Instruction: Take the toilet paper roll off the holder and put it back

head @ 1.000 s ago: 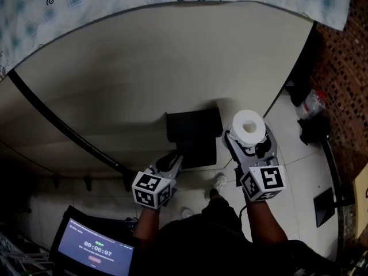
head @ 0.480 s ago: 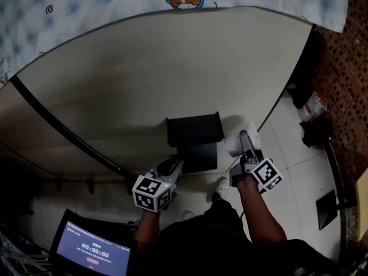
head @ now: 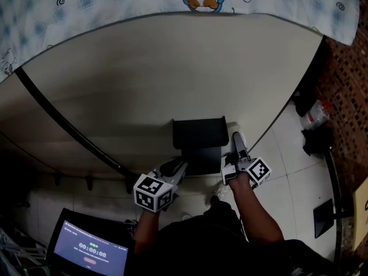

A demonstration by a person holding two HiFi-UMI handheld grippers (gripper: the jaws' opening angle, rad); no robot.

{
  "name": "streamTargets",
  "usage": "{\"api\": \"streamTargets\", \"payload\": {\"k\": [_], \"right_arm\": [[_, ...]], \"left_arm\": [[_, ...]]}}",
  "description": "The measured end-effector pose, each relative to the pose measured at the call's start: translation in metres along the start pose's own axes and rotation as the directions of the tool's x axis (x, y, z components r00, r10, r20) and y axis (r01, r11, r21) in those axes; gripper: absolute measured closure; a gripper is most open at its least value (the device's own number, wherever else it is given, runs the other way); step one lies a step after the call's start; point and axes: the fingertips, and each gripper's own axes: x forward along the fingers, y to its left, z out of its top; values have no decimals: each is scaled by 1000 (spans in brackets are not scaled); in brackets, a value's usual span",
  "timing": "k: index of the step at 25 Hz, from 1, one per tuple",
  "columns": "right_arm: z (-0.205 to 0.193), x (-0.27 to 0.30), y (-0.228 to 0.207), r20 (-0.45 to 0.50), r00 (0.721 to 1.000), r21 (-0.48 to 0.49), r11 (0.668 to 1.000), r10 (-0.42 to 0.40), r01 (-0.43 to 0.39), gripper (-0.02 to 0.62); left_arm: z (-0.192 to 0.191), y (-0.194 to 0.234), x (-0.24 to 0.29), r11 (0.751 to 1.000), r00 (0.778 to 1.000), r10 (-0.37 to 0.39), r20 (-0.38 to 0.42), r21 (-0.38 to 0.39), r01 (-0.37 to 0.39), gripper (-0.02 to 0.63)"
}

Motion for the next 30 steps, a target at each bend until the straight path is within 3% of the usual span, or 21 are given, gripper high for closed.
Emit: {"api": "streamTargets", "payload": {"k": [9, 16, 23, 30], "right_arm": [[-21, 3, -1, -92, 994, 31, 998, 66, -63, 161], [-28, -2, -3, -196, 973, 37, 993, 119, -114, 161], [-40, -11, -3, -347, 920, 38, 983, 183, -181, 166], [-68, -12, 1, -476, 848, 88, 972, 233, -218, 170]], "left_arm": [[2, 0, 2, 1000, 1000, -23, -6, 0, 23, 517], [2, -2, 0, 999, 999, -41, 5, -14, 41, 517], [1, -4, 0, 998, 998, -61, -1, -33, 60, 517], [2, 1, 0, 998, 999, -51, -5, -47, 51, 526]]}}
